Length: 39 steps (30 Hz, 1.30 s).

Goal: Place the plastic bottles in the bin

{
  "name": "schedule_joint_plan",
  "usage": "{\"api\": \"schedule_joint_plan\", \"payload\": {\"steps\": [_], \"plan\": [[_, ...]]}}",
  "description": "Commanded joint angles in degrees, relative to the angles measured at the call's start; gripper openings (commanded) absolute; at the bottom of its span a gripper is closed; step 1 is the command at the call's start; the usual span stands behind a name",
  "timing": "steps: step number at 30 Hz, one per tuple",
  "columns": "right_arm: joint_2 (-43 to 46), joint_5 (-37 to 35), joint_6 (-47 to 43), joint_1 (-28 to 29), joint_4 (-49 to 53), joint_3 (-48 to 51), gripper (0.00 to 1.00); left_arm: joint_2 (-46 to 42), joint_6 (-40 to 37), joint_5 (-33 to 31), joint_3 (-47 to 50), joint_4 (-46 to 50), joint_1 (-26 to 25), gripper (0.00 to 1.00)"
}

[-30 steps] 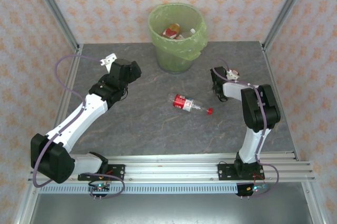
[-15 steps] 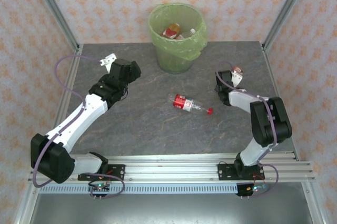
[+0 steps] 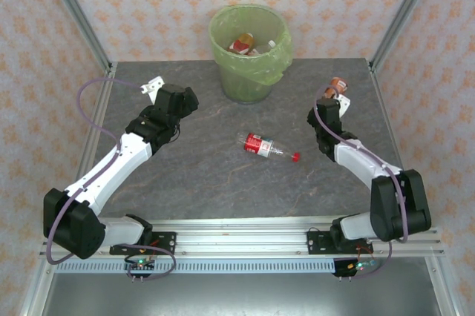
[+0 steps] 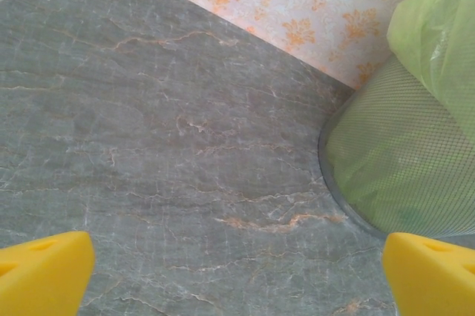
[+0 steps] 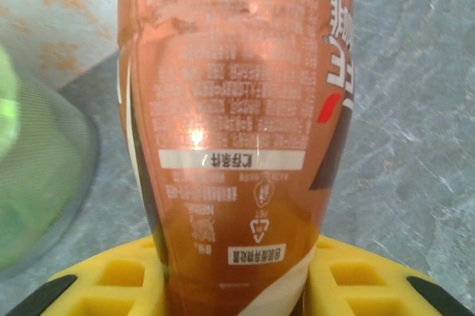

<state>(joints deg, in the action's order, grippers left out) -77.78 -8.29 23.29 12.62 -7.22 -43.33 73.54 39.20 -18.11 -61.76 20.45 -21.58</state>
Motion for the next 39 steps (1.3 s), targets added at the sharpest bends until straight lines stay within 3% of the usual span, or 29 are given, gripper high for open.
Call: {"api": "schedule_joint_plan", "payload": {"steps": [1,10,23,33,39], "plan": [[3.71,3.88,-3.5,0.36,-4.32,0.49,0.0,-1.41,0.87,-2.35,0.85,1.7,0.58,1.0],[9.26,12.93,-12.56,1.04,-4.14,-3.62,0.0,-1.2,0.88,-2.19,1.11,1.7,0.69,1.0],[5.64,21.02,-20.53,2.32,0.85,-17.34,0.0,-1.23,0.92,-2.19,1.24,1.95,0.84,1.0],[-3.9,28.97,-25.34,3.92,7.28,-32.79,0.0,-1.29,1.23,-1.78,1.04,2.12,0.84,1.0],[-12.78,27.1,-32.89,6.16,16.44,-45.41,0.0,-2.38,1.15,-2.54,1.72,2.66,0.9,1.0]]}}
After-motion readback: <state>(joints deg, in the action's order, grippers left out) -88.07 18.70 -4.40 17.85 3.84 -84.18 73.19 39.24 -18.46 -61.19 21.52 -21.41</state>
